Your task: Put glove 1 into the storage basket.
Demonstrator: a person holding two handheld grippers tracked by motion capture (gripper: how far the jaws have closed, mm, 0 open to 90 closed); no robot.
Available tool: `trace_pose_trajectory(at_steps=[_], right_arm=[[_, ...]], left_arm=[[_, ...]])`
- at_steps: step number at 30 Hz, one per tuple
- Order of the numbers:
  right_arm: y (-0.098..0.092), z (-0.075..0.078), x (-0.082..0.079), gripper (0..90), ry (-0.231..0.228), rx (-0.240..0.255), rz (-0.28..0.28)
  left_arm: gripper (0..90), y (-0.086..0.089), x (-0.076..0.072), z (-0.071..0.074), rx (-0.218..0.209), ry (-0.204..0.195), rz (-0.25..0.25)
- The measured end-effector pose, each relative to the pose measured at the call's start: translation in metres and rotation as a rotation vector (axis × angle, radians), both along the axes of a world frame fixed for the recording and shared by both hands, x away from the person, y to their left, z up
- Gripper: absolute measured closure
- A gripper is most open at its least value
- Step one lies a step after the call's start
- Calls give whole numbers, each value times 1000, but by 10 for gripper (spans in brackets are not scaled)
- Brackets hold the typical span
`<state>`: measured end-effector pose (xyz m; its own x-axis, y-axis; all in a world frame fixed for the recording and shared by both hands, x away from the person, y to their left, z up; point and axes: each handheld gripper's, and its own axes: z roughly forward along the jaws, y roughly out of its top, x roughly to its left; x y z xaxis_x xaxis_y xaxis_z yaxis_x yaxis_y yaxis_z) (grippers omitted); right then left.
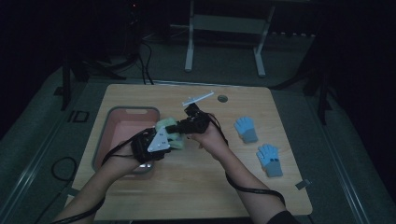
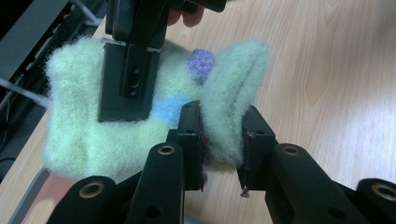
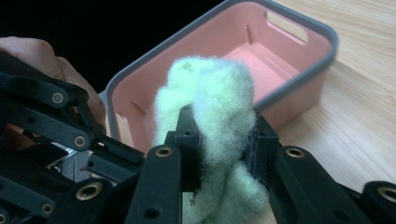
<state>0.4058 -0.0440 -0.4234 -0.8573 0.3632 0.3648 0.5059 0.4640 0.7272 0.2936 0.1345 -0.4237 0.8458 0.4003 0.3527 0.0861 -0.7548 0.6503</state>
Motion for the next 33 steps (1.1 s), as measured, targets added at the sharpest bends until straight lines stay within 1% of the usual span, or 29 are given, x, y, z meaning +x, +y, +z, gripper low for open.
trace_pose_trajectory(at_steps=[1,2,3,7,13,15,16,18,20,23,24,25,26,27,28,29,30,32,33], right_arm=[[5,0,0,717,1,-2,2],[10,1,0,717,0,-2,7],[15,1,0,717,2,-4,10],[34,0,-2,717,1,-7,28],[66,-7,-6,717,13,-7,49],[78,-8,-7,717,10,-18,55],[84,-9,-8,717,1,-23,59],[96,-10,-8,718,-2,-38,65],[108,-13,-8,718,2,-39,69],[123,-19,-10,718,2,-51,75],[126,-22,-10,718,-3,-58,78],[126,-22,-10,718,-3,-58,78],[129,-26,-10,718,2,-66,78],[131,-34,-8,718,15,-80,70],[132,-39,-6,718,21,-84,66],[132,-39,-6,718,21,-84,66],[132,-46,-3,718,31,-95,56],[132,-49,-1,718,39,-99,56],[132,-49,-1,718,39,-99,56]], left_arm=[[743,4,-1,0,0,-2,4],[743,4,-1,0,0,-2,4],[743,13,-2,0,3,-1,15],[743,31,-8,-2,-4,-5,26],[743,61,-15,-8,-4,8,52],[743,70,-17,-11,-5,9,64],[743,75,-17,-12,0,7,67],[743,85,-18,-15,1,14,76],[743,95,-17,-18,1,24,80],[742,108,-16,-26,4,48,68],[742,111,-15,-29,4,57,65],[742,111,-15,-29,4,57,65],[742,111,-15,-29,4,57,65],[742,113,-12,-37,6,70,61],[741,112,-8,-45,14,79,64],[741,112,-8,-45,14,79,64],[741,111,-6,-48,16,82,68],[741,109,-1,-53,23,100,70],[740,109,-1,-53,23,100,70]])
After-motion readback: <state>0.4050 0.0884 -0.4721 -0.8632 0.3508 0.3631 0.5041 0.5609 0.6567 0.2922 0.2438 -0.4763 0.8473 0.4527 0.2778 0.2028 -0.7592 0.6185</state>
